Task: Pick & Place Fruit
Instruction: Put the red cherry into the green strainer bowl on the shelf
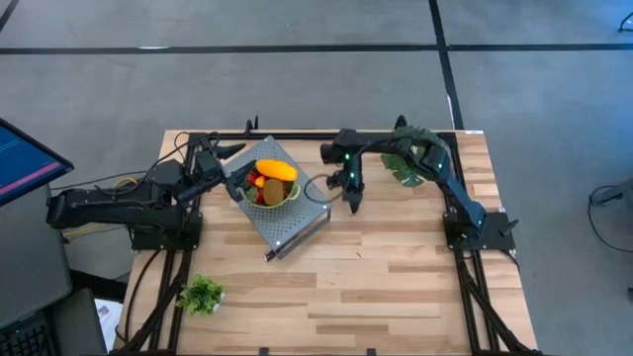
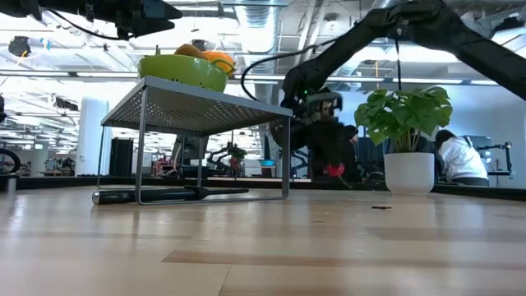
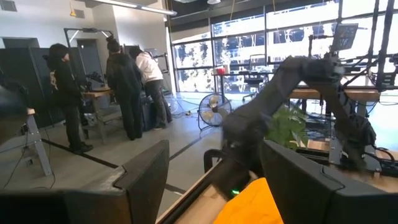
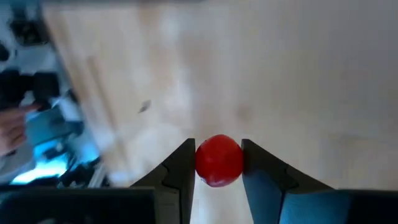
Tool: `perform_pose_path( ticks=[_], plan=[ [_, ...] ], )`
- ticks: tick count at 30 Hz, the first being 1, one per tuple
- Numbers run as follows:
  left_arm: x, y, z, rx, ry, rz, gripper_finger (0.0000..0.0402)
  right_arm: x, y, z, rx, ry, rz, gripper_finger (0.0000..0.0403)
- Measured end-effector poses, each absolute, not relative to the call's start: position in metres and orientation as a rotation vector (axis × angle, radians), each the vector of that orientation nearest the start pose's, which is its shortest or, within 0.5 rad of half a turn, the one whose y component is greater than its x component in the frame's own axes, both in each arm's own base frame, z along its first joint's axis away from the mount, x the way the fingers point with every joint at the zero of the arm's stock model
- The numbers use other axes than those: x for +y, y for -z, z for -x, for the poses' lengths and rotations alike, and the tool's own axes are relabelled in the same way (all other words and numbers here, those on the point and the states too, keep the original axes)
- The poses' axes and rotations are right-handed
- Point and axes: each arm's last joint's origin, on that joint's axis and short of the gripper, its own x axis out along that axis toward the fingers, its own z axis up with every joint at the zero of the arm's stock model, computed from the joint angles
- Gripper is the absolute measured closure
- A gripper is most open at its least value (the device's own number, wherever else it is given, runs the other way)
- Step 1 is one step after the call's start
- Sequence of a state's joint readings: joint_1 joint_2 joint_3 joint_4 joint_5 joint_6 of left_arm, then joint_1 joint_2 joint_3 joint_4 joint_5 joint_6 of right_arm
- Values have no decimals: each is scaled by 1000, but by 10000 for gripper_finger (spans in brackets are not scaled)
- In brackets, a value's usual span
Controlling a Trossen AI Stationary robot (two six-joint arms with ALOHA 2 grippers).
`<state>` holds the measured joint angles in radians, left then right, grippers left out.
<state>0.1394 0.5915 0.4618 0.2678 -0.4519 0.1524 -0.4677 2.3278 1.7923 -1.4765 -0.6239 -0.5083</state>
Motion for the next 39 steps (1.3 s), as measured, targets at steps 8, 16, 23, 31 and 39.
perform_pose_path(
  ticks=[8,16,23,31,39],
  plan=[
    [33,-292,-141,-95,-600,-126,156,-130,-169,-354,1482,-490,-571,303],
    [33,-293,-141,-108,-600,-123,156,-95,-215,-322,1302,-342,-515,303],
    [33,-294,-141,-115,-601,-123,156,-27,-204,-284,1313,-131,-421,299],
    [32,-294,-141,-123,-601,-121,156,25,-176,-249,1287,0,-398,299],
    [33,-295,-139,-104,-641,-174,156,39,-152,-240,1323,83,-315,299]
  ],
)
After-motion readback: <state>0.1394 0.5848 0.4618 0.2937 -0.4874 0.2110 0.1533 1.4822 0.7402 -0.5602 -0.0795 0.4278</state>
